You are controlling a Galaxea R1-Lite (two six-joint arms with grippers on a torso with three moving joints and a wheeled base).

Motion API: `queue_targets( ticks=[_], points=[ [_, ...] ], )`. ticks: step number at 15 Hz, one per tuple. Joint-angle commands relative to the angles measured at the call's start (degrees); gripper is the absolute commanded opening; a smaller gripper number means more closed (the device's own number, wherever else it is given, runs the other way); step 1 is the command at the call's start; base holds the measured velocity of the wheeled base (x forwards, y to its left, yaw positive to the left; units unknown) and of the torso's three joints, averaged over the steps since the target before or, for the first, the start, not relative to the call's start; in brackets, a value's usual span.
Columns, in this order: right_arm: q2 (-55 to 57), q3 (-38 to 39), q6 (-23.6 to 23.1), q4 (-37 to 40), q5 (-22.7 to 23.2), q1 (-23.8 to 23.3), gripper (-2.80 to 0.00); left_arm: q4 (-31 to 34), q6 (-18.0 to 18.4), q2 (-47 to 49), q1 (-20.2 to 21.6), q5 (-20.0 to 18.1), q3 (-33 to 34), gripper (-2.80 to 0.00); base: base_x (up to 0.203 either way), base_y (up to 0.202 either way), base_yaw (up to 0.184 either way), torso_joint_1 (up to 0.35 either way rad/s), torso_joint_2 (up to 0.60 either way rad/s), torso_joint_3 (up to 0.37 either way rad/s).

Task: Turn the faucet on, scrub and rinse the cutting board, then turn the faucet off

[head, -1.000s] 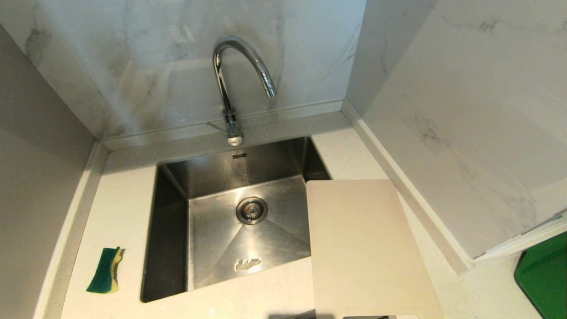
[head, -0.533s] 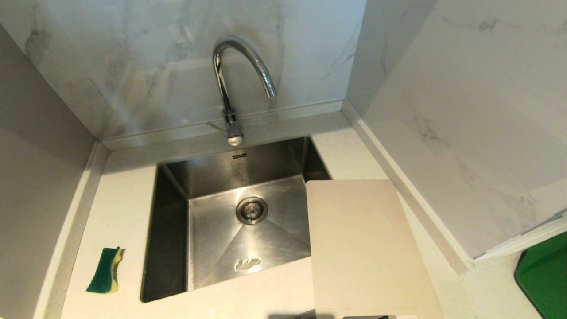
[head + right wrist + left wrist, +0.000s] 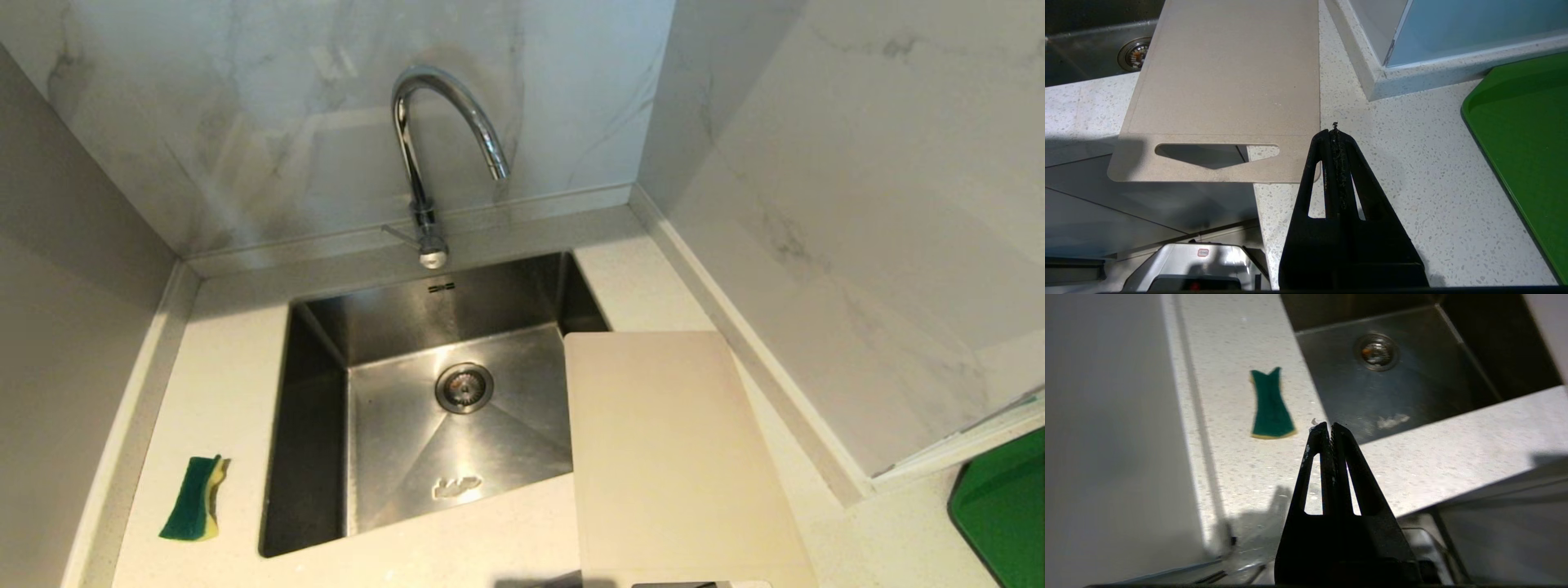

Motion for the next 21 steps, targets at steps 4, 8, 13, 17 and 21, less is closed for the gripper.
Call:
queue_targets(
  ticks=[4,8,13,17,21],
  points=[
    [0.00,-0.01,0.05,0.03,0.04,0.01,-2.80,-8.82,2.32,-0.94,3.39,0.45,6.90,-2.80,0.000,0.000,0.000,0.000,0.00,0.000],
    [0.00,-0.01,0.14,0.03,0.04,0.01,-2.80,-11.33,2.50,-2.09,2.80,1.28,6.88,-2.80,0.000,0.000,0.000,0.000,0.00,0.000],
    [0.00,0.08,0.14,0.03,0.04,0.01,-2.80,0.18,2.89,-16.32,0.25,-0.55,6.74,-2.80,0.000,0.000,0.000,0.000,0.00,0.000],
    [0.00,0.08,0.22,-0.06,-0.04,0.01,-2.80,4.17,6.61,-16.24,0.17,3.03,6.72,-2.80,0.000,0.000,0.000,0.000,0.00,0.000],
    [0.00,0.17,1.27,-0.64,-0.92,0.01,-2.80,3.33,3.46,-16.24,0.13,3.11,6.80,-2.80,0.000,0.000,0.000,0.000,0.00,0.000]
  ],
)
